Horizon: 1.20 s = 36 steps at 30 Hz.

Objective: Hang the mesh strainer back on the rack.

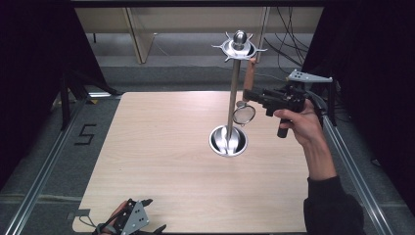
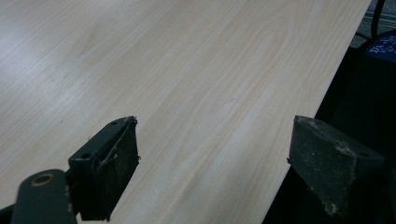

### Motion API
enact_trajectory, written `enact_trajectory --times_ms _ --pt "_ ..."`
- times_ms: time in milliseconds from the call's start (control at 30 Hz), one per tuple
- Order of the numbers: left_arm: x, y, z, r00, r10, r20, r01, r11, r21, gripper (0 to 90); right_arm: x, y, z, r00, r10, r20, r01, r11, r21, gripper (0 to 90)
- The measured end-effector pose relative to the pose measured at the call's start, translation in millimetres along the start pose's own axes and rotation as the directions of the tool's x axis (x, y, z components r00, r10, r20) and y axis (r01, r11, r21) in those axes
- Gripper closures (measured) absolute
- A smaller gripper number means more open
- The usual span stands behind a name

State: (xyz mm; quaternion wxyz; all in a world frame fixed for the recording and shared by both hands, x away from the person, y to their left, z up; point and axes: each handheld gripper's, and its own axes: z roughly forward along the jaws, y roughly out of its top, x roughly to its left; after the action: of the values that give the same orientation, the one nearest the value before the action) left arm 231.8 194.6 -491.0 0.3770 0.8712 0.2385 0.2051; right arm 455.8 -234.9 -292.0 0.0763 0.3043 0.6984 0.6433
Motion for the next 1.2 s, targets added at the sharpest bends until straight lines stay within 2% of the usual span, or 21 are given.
enact_trajectory --times_ms 33,167,200,233,300,367,433,467,533,600,667,767,900,1000,1067,1100,1167,1200 --pt "0.0 0.0 0.1 1.0000 -0.001 0.001 0.001 1.0000 0.000 15.2 -0.1 0.1 -0.6 0.9997 -0.022 0.008 0.022 1.000 0.000 62.6" --pt "-0.1 0.0 0.3 1.0000 -0.003 0.004 0.003 1.0000 -0.001 15.3 1.7 0.1 -3.4 0.9989 -0.038 0.026 0.038 0.999 0.006 59.6" --pt "-0.1 0.0 0.3 1.0000 -0.003 0.005 0.003 1.0000 -0.001 15.2 3.2 -0.1 -4.0 0.9990 -0.028 0.035 0.028 1.000 0.012 58.8" --pt "-0.1 0.1 0.2 1.0000 -0.003 0.001 0.003 1.0000 -0.001 15.2 3.4 -0.1 -4.3 0.9980 -0.045 0.045 0.045 0.999 0.005 57.8" --pt "-0.1 0.1 0.1 1.0000 -0.003 0.001 0.003 1.0000 -0.001 15.2 4.9 -0.3 -5.1 0.9984 -0.032 0.046 0.031 0.999 0.012 56.1" --pt "0.2 0.3 -0.6 1.0000 0.003 0.001 -0.003 1.0000 0.001 15.2 6.1 -0.8 -7.2 0.9957 -0.063 0.068 0.063 0.998 0.011 53.9" --pt "-0.7 0.2 0.0 1.0000 -0.008 0.002 0.008 0.9999 -0.011 15.2 8.5 -3.2 -9.8 0.9953 -0.053 0.081 0.052 0.999 0.017 52.9" --pt "0.1 0.3 -0.6 1.0000 0.001 0.000 -0.001 1.0000 -0.002 15.2 8.5 -3.2 -9.8 0.9953 -0.053 0.081 0.052 0.999 0.017 52.9" --pt "0.1 0.2 -0.2 1.0000 0.000 0.001 0.000 1.0000 -0.003 15.3 9.7 -5.9 -13.2 0.9921 -0.079 0.097 0.078 0.997 0.015 51.1" --pt "-0.2 0.1 0.1 1.0000 -0.005 0.001 0.005 1.0000 -0.004 15.2 13.3 -7.4 -17.4 0.9906 -0.082 0.110 0.080 0.996 0.025 50.9" --pt "-0.1 0.2 0.0 1.0000 -0.003 0.001 0.003 1.0000 -0.001 15.2 15.1 -7.9 -18.6 0.9921 -0.075 0.101 0.072 0.997 0.029 50.4" --pt "-0.1 0.1 0.1 1.0000 0.000 -0.002 0.000 1.0000 -0.008 15.2 19.0 -10.6 -22.7 0.9864 -0.117 0.115 0.115 0.993 0.026 48.4" --pt "-0.1 0.3 0.0 1.0000 -0.002 -0.001 0.002 1.0000 -0.008 15.2 23.3 -13.4 -25.6 0.9886 -0.100 0.112 0.099 0.995 0.019 47.8" --pt "-0.6 0.5 0.2 1.0000 -0.009 -0.004 0.009 0.9998 -0.016 15.2 25.7 -17.8 -27.9 0.9852 -0.130 0.112 0.128 0.991 0.028 46.0" --pt "0.1 0.9 -1.0 1.0000 -0.002 0.004 0.002 1.0000 0.001 15.3 27.6 -19.7 -28.3 0.9861 -0.117 0.117 0.114 0.993 0.032 46.0" --pt "0.0 0.8 -0.9 1.0000 -0.001 0.003 0.001 1.0000 -0.002 15.3 29.5 -22.8 -29.8 0.9803 -0.142 0.137 0.138 0.990 0.040 45.4" --pt "0.1 0.9 -1.2 1.0000 -0.002 0.005 0.002 1.0000 0.004 15.3 31.4 -25.6 -31.6 0.9804 -0.135 0.144 0.129 0.990 0.049 45.1" --pt "-0.2 0.5 -0.5 1.0000 -0.003 -0.002 0.003 1.0000 -0.008 15.2 31.2 -26.8 -32.6 0.9794 -0.146 0.140 0.141 0.989 0.046 45.0"
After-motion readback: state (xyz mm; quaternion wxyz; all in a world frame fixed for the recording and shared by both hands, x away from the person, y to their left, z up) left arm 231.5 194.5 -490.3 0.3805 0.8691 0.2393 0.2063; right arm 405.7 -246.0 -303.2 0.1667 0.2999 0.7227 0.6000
